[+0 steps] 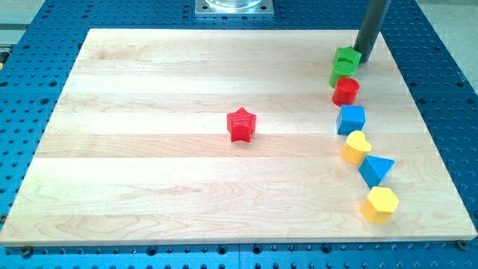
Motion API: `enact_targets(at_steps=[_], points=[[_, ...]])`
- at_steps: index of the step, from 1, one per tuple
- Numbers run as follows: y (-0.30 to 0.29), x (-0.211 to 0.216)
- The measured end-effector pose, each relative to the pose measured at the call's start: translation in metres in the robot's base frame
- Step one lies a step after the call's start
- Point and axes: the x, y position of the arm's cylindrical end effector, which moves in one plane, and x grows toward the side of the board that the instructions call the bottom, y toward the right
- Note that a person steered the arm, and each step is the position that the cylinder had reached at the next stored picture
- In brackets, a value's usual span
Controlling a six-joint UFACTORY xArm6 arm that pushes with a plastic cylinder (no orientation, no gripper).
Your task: Place the red star above the green star
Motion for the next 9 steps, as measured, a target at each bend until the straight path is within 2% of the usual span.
enact_targets(at_steps=[2,3,4,5,6,7,8,9], points=[[-0.017,0.000],[-0.013,-0.018],[-0.089,-0.076],[-0.228,-0.038],[-0.326,0.080],[-0.319,0.194],[-0.316,0.213],[-0.274,0.218]])
